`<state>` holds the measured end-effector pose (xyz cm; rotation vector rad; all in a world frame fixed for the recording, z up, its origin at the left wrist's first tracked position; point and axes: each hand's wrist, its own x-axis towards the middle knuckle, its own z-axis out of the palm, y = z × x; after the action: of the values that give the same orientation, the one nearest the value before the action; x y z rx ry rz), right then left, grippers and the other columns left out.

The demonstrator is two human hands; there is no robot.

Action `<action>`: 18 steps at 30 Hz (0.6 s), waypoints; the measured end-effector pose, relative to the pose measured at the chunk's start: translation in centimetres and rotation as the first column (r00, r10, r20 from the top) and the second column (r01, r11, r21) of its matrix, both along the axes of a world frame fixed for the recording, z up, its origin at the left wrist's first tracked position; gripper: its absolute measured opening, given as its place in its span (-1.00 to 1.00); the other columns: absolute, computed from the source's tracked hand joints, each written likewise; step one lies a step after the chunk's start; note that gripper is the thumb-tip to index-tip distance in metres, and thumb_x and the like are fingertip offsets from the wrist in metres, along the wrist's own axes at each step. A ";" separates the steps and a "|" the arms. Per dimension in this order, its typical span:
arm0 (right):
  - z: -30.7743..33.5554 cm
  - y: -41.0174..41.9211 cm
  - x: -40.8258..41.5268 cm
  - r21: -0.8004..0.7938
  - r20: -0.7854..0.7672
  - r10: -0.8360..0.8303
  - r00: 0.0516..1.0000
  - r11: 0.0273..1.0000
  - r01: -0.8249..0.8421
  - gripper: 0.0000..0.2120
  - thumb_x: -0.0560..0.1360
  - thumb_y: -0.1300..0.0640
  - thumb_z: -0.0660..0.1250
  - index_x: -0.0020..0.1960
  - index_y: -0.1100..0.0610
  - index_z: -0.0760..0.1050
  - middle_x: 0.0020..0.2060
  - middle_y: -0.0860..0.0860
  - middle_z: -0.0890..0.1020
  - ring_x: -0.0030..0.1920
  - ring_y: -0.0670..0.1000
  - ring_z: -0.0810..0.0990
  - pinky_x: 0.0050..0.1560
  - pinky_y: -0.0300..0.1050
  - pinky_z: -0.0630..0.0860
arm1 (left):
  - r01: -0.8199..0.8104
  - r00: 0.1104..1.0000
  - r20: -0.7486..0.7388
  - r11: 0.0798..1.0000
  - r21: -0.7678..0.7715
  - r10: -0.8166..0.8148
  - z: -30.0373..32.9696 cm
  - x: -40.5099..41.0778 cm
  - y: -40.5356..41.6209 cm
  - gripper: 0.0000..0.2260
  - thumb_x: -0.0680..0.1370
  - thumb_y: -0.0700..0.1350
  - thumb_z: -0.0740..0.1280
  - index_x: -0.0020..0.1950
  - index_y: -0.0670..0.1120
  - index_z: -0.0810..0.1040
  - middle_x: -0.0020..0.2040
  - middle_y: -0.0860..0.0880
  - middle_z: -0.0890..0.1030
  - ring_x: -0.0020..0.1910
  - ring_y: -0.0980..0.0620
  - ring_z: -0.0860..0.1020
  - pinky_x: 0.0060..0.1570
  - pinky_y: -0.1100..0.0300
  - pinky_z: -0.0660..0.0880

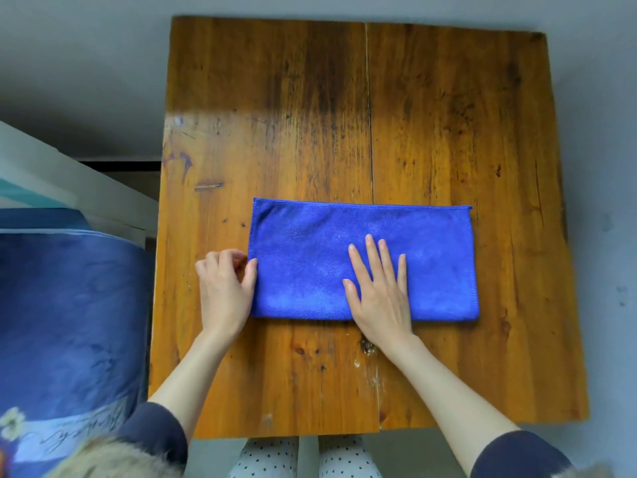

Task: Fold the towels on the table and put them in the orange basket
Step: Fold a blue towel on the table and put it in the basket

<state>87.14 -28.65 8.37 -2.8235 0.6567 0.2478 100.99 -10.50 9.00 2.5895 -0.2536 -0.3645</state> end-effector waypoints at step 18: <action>-0.4 1.6 3.5 -0.066 -0.104 -0.041 0.994 0.997 0.034 -0.38 0.56 -0.23 0.00 0.52 -0.02 -0.07 0.53 0.03 -0.08 0.52 0.07 -0.18 0.44 0.24 -0.25 | -0.164 0.946 -0.308 0.968 -0.191 0.100 1.8 6.0 -0.5 -0.95 0.51 -0.14 0.32 -0.06 -0.09 0.48 -0.25 0.07 0.51 -0.23 0.06 0.47 -0.31 0.30 0.31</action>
<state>90.59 -27.01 7.97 -2.8717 0.7518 0.3783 107.02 -11.03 10.75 2.2869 -0.0097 -0.6319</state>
